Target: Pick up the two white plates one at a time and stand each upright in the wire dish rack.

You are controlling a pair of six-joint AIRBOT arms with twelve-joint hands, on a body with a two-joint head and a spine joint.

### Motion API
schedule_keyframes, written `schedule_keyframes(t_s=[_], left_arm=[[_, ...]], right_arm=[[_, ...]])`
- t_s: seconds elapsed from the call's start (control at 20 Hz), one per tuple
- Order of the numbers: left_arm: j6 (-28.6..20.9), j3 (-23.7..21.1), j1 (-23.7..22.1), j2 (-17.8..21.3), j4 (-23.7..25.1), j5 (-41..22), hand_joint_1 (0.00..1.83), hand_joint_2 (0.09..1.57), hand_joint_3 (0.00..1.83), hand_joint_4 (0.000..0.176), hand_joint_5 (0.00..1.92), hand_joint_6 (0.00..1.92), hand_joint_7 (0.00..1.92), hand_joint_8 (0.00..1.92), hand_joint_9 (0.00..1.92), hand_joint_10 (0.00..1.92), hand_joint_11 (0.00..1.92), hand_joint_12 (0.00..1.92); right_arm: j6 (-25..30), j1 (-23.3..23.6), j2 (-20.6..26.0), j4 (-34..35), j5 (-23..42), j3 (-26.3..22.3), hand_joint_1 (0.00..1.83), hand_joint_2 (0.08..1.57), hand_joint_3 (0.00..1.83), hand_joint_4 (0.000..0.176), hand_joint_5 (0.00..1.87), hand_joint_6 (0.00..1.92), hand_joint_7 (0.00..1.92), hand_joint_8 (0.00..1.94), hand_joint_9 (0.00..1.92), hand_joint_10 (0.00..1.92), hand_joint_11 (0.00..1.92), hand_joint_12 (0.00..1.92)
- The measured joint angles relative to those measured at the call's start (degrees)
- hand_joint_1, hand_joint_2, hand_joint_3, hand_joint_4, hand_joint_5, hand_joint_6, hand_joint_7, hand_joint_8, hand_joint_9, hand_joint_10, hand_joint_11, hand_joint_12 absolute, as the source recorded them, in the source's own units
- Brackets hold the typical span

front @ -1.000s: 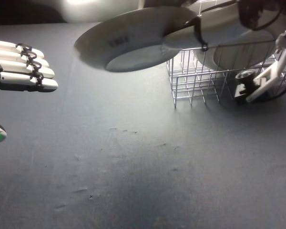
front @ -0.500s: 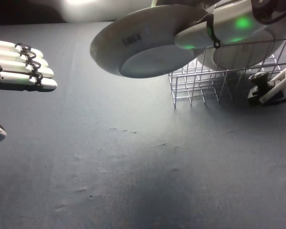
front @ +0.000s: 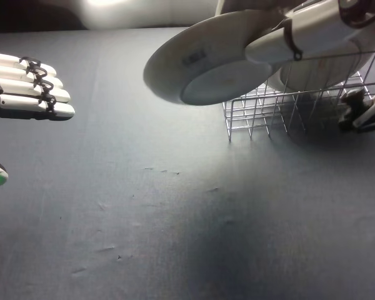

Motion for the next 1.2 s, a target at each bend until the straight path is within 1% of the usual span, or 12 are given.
schedule_keyframes(t_s=[0.2, 0.35, 0.4, 0.5, 0.65, 0.8, 0.85, 0.9, 0.95, 1.0, 1.1, 1.2], left_arm=[[0.0, 0.0, 0.0, 0.0, -0.07, 0.0, 0.0, 1.22, 0.0, 0.0, 0.01, 0.0, 0.0, 0.0, 0.0, 0.0, 0.0, 0.0], [0.02, -0.02, 0.0, 0.0, -0.04, 0.02, 0.0, 1.22, 0.0, 0.0, 0.03, 0.01, 0.0, 0.0, 0.0, 0.0, 0.0, 0.0], [0.0, -0.02, 0.0, 0.0, -0.09, 0.0, 0.0, 1.22, 0.0, 0.0, 0.01, 0.0, 0.0, 0.0, 0.0, 0.0, 0.0, 0.0], [0.02, -0.02, 0.0, 0.0, -0.04, 0.02, 0.0, 1.22, 0.0, 0.0, 0.03, 0.01, 0.01, 0.0, 0.0, 0.0, 0.0, 0.0], [0.0, -0.09, 0.0, 0.0, -0.09, 0.07, 0.0, 1.23, 0.0, 0.0, 0.01, 0.0, 0.0, 0.0, 0.0, 0.0, 0.0, 0.0], [0.0, -0.26, 0.0, -0.02, -0.11, 0.11, 0.0, 1.23, 0.0, 0.0, 0.0, 0.0, 0.0, 0.0, 0.0, 0.0, 0.0, 0.0], [0.0, -0.26, 0.0, 0.0, -0.11, 0.07, 0.0, 1.23, 0.0, 0.0, 0.02, 0.01, 0.0, 0.0, 0.0, 0.0, 0.0, 0.0], [0.02, -0.26, 0.0, 0.0, -0.11, 0.09, 0.0, 1.23, 0.0, 0.0, 0.03, 0.01, 0.0, 0.0, 0.0, 0.0, 0.0, 0.0], [0.0, -0.26, 0.0, -0.02, -0.09, 0.11, 0.0, 1.22, 0.0, 0.0, 0.01, 0.0, 0.0, 0.0, 0.0, 0.0, 0.0, 0.0], [0.0, -0.26, 0.0, 0.0, -0.11, 0.07, 0.0, 1.22, 0.0, 0.0, 0.02, 0.0, 0.0, 0.0, 0.0, 0.0, 0.0, 0.0], [0.02, -0.33, 0.0, 0.0, -0.09, 0.11, 0.0, 1.22, 0.0, 0.0, 0.01, 0.0, 0.0, 0.0, 0.0, 0.0, 0.0, 0.0], [0.02, -0.44, 0.0, 0.0, -0.09, 0.22, 0.0, 1.22, 0.0, 0.0, 0.04, 0.01, 0.01, 0.0, 0.0, 0.0, 0.01, 0.01]], right_arm=[[-0.04, 0.0, 0.17, 0.0, -0.46, 1.55, 1.49, 1.08, 0.0, 0.0, 0.91, 0.98, 1.03, 0.82, 1.02, 0.88, 0.89, 1.46], [-0.04, -0.09, 0.35, 0.0, -0.96, 2.67, 1.5, 1.07, 0.0, 0.0, 0.94, 0.94, 1.07, 0.76, 1.04, 0.84, 0.91, 1.43], [-0.02, -0.5, 0.35, 0.0, -0.74, 3.04, 1.5, 1.07, 0.0, 0.0, 0.94, 0.92, 1.08, 0.75, 1.06, 0.82, 0.9, 1.43], [-0.07, -1.53, 0.35, -0.79, -0.83, 3.76, 1.5, 1.07, 0.0, 0.0, 0.94, 0.93, 1.07, 0.75, 1.04, 0.84, 0.91, 1.43], [0.02, -2.99, 0.33, -1.36, -0.74, 4.63, 1.49, 1.08, 0.0, 0.0, 0.92, 0.98, 1.04, 0.8, 1.0, 0.89, 0.88, 1.46], [0.02, -4.5, 0.33, -2.29, -0.02, 5.4, 1.49, 1.07, 0.0, 0.0, 0.94, 0.94, 1.06, 0.76, 1.02, 0.87, 0.91, 1.44], [0.02, -4.96, 0.33, -2.32, 0.13, 5.49, 1.5, 1.07, 0.0, 0.0, 0.93, 0.93, 1.06, 0.79, 1.04, 0.85, 0.9, 1.45], [0.04, -5.38, 0.31, -2.78, 0.17, 5.73, 1.41, 1.07, 0.0, 0.0, 0.95, 0.95, 1.08, 0.81, 1.04, 0.92, 0.91, 1.13], [0.24, -5.77, 0.2, -3.06, 0.66, 6.05, 1.48, 1.07, 0.0, 0.0, 0.95, 0.93, 1.08, 0.76, 1.04, 0.86, 0.91, 1.36], [0.22, -6.19, -0.02, -4.07, 1.29, 6.51, 1.49, 1.06, 0.0, 0.0, 0.95, 0.91, 1.09, 0.74, 1.04, 0.84, 0.91, 1.41], [0.31, -7.21, -0.13, -6.08, 2.36, 7.34, 1.49, 1.08, 0.0, 0.0, 0.93, 0.94, 1.06, 0.78, 1.01, 0.88, 0.89, 1.46], [0.31, -7.98, -0.15, -8.15, 2.95, 7.89, 1.49, 1.07, 0.0, 0.0, 0.94, 0.96, 1.05, 0.77, 1.02, 0.87, 0.9, 1.43]])
